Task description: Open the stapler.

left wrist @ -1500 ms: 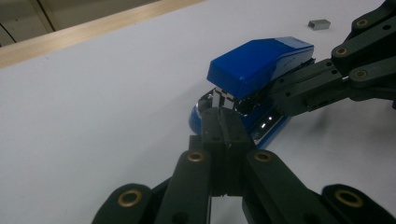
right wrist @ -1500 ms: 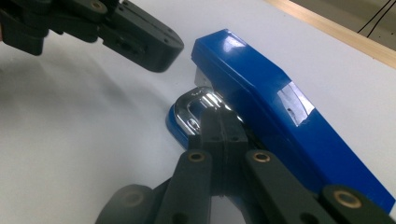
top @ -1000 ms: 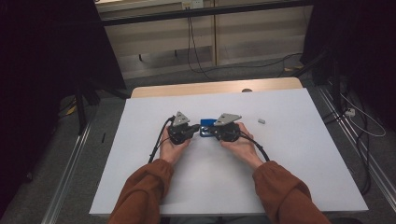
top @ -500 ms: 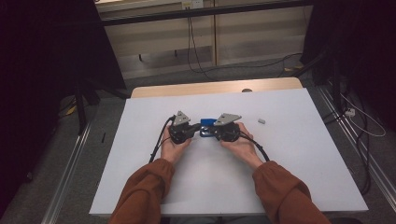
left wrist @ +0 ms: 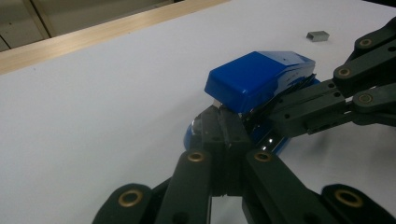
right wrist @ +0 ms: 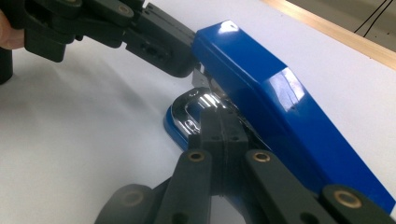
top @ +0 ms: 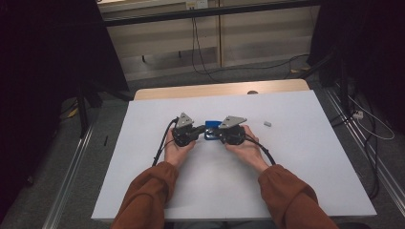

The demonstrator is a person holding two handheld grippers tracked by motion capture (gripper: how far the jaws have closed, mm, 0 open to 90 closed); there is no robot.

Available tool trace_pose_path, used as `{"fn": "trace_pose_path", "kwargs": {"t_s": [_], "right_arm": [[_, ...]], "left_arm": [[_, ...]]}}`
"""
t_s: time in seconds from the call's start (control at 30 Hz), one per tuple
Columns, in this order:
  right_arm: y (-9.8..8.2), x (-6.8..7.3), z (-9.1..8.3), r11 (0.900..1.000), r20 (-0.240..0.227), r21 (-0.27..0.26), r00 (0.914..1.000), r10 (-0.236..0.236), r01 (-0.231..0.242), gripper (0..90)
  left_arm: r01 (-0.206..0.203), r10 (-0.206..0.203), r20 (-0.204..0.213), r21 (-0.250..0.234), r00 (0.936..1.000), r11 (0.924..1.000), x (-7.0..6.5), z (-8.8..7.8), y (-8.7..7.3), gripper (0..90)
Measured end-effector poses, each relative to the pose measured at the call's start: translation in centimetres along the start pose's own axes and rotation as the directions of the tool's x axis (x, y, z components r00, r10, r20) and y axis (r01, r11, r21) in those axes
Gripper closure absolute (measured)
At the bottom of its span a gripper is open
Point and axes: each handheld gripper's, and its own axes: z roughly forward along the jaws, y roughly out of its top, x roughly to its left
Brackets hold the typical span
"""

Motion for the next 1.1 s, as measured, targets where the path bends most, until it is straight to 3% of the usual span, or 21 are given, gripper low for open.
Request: {"fn": "trace_pose_path", "kwargs": {"t_s": [1.1], "right_arm": [[0.0,0.1,0.0,1.0,0.006,0.001,1.0,-0.002,0.002,90.0]], "left_arm": [[0.015,-0.015,0.003,-0.06,0.9999,0.9981,-0.4,-0.3,1.3,90.0]]}}
